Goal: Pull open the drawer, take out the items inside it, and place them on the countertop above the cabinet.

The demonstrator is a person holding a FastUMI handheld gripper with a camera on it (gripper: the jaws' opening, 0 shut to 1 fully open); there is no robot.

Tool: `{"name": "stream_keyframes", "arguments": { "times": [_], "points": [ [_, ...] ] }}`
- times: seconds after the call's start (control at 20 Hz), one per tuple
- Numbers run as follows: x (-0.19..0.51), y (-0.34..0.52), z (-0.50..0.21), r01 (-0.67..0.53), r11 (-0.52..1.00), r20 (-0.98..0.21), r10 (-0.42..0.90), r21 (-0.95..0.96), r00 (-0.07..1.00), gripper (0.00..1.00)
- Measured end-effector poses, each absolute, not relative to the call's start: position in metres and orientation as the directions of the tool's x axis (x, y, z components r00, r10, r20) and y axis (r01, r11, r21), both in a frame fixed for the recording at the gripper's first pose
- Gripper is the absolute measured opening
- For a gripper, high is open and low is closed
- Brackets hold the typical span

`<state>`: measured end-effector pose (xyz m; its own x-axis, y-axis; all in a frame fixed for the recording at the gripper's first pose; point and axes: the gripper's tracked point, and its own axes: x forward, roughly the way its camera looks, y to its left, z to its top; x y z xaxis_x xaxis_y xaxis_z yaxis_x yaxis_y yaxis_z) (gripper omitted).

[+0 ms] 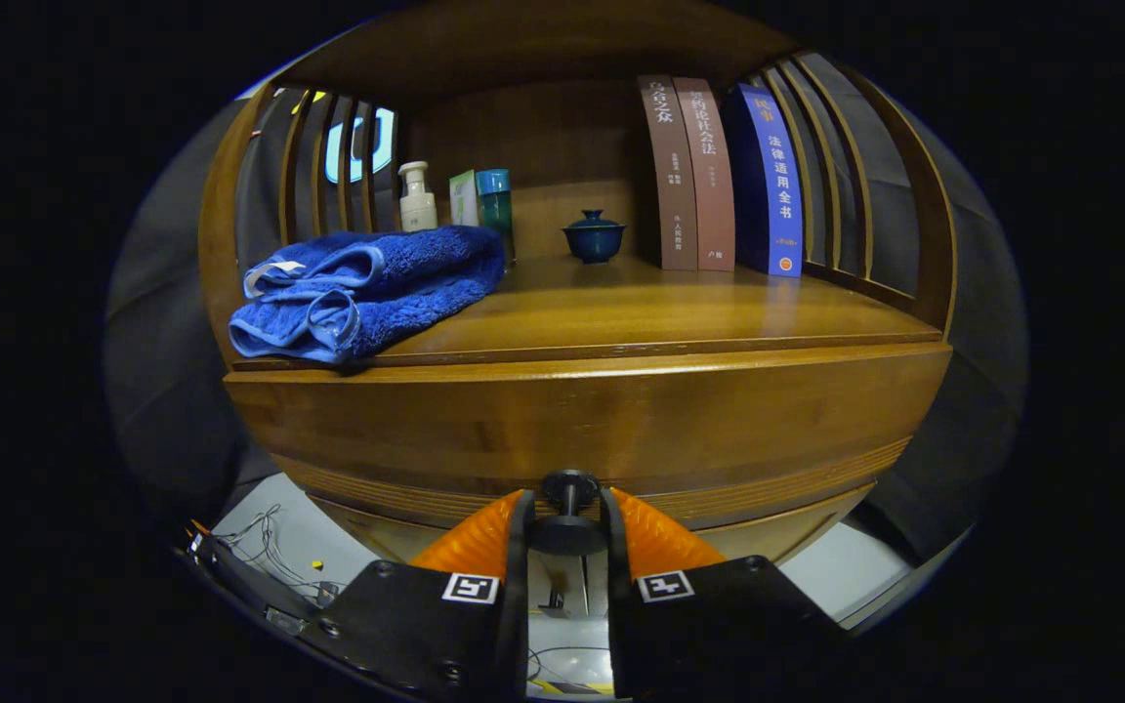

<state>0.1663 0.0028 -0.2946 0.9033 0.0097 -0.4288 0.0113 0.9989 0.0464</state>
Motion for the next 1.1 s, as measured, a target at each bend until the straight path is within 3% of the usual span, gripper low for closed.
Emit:
{"name": "stream_keyframes", "arguments": {
  "times": [0.6,1.1],
  "points": [
    [0.105,0.003,-0.293,0.006,1.0,-0.468,0.007,0.025,0.884,0.37],
    [0.014,0.004,-0.292,0.024,0.998,-0.498,0.005,0.051,0.867,0.37]
  ]
}}
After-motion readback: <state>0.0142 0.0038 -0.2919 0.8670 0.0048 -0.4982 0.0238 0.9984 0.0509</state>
